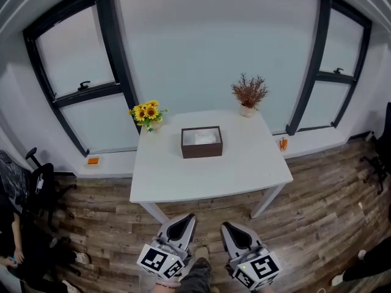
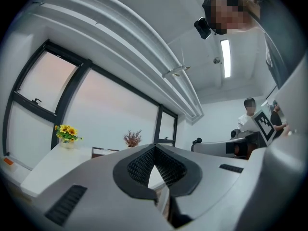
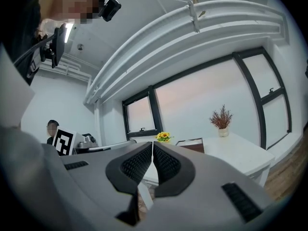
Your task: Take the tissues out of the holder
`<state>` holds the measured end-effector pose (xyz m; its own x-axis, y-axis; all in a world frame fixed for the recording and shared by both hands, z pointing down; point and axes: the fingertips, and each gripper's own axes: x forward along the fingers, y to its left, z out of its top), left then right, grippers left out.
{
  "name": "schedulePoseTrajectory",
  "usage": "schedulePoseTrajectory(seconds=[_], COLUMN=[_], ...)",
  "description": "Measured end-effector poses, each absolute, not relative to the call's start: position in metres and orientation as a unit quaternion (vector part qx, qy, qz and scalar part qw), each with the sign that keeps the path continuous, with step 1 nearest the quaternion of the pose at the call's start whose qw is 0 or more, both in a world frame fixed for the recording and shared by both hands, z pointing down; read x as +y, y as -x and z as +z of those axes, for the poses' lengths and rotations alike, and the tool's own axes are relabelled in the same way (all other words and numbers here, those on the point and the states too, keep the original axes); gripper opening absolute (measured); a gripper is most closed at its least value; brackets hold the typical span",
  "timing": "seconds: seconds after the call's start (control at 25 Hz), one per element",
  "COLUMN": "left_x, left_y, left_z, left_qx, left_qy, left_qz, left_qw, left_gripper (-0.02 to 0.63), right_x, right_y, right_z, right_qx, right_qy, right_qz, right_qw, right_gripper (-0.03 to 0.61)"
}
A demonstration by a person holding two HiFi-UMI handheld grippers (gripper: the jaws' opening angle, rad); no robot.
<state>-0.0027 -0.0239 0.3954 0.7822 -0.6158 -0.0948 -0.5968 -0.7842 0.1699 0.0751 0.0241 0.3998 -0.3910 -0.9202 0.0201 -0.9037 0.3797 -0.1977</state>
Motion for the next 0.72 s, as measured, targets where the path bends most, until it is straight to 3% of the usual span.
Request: schedulePoseTrajectory(seconds=[0.72], left_x=[-0.209], left_y=[-0.035], left_z=[0.399], left_qx=[-0.277], left_qy=[-0.957], left_qz=[-0.057], left_qw=[0.070], left_gripper=[0.008], right_x=[-0.164], right_y=[-0.084], right_z=[0.404], right_qx=[0.822], right_qy=[0.559], right_qz=[-0.112], right_qw=[-0.006], right_gripper=[0.006])
